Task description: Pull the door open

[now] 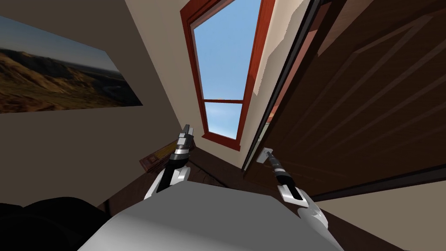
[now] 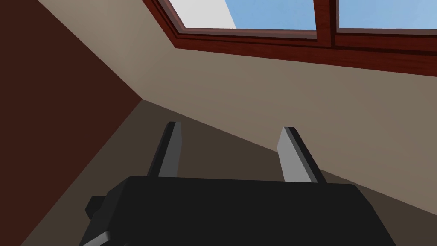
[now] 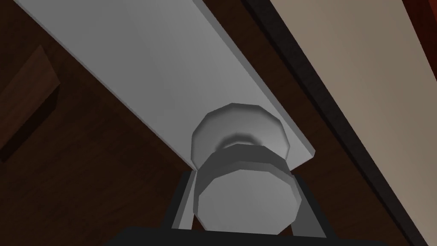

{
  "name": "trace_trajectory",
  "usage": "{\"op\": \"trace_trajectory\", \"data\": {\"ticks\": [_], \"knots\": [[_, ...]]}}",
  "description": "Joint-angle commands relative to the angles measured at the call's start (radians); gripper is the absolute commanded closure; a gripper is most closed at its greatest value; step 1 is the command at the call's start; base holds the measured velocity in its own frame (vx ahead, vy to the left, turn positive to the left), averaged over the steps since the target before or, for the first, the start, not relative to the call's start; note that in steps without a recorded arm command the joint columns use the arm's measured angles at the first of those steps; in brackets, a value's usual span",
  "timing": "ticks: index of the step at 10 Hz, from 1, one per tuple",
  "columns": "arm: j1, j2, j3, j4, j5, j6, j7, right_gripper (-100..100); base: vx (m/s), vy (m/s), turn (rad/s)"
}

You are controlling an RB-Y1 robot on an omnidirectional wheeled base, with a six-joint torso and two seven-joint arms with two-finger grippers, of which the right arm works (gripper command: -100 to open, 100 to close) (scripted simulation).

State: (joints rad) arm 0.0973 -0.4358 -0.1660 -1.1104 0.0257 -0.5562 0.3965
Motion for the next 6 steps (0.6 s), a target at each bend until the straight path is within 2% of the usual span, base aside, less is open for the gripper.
{"op": "trace_trajectory", "data": {"ticks": [1,2,3,4,5,6], "knots": [[-0.001,0.000,0.001,-0.004,-0.028,0.003,-0.050,100,-0.042,-0.035,0.057],[-0.001,0.002,0.006,-0.008,-0.052,0.008,-0.076,100,-0.078,-0.041,0.086],[-0.001,0.002,0.006,-0.008,-0.052,0.008,-0.093,100,-0.056,-0.042,0.046],[-0.002,0.005,0.011,-0.013,-0.077,0.012,-0.128,100,-0.049,-0.045,0.069],[-0.002,0.005,0.011,-0.013,-0.077,0.012,-0.134,100,-0.038,-0.035,0.040],[-0.003,0.007,0.016,-0.017,-0.102,0.016,-0.173,100,-0.049,-0.033,0.066]]}}
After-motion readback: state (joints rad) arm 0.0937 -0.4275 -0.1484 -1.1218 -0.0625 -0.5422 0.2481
